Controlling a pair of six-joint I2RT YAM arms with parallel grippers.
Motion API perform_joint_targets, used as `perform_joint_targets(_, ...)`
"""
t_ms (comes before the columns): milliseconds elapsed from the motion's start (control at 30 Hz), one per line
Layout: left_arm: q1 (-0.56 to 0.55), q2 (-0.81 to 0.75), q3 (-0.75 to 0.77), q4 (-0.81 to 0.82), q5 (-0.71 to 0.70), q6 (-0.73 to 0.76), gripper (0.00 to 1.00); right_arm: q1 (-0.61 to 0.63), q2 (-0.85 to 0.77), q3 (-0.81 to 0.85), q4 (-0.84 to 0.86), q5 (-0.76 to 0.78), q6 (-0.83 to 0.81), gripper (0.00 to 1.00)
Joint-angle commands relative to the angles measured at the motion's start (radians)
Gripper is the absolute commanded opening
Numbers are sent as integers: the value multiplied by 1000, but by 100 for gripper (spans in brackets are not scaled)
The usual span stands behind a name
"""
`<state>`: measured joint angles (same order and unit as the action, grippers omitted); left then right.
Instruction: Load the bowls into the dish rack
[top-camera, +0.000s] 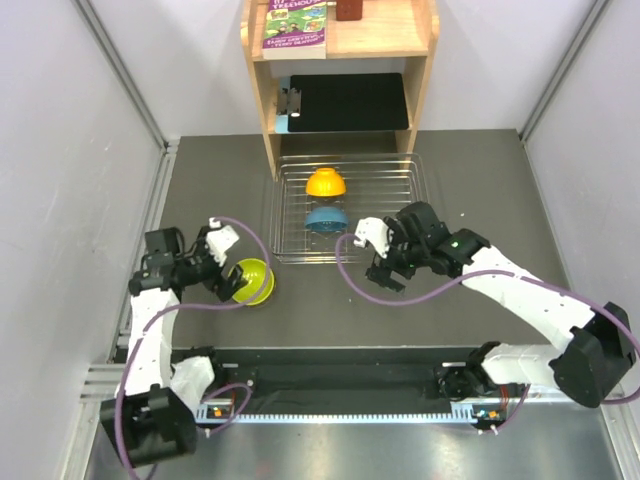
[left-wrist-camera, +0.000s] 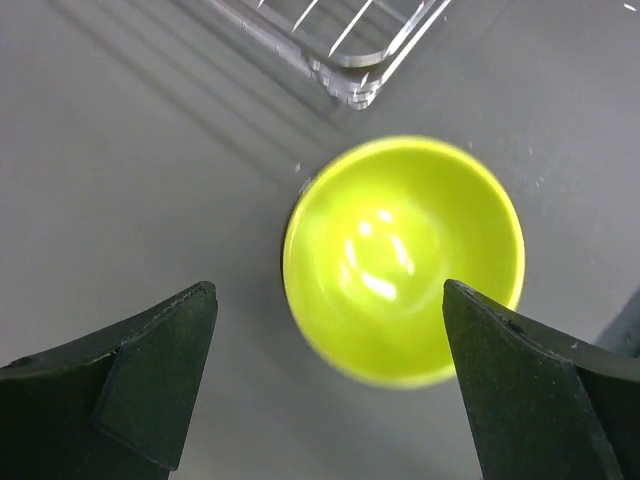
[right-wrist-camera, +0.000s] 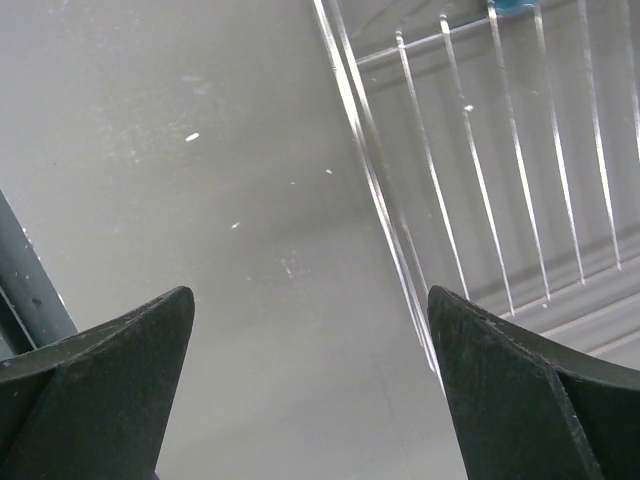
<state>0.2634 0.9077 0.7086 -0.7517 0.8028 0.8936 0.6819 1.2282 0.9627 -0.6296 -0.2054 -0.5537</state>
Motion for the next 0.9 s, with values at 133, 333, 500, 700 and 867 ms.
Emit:
perform_joint_targets(133,-173,138,15,281,-205,-213,99,-53,-65,-16,70,-45,31,100)
perform_joint_targets(333,-176,192,11,316,-255,-208,99,-76,-75,-28,87,-54,35,100)
perform_joint_targets(500,-176,168,8,322,-255,-214,93,-85,-79,-36,97,-54,34,100)
perform_joint_targets(700,-176,139,5,284,-220,-205,62,-91,-79,-35,105,-52,37,100)
perform_joint_targets(867,-176,135,6,229,-191,-173,50,-91,-87,-38,107,-54,38,100)
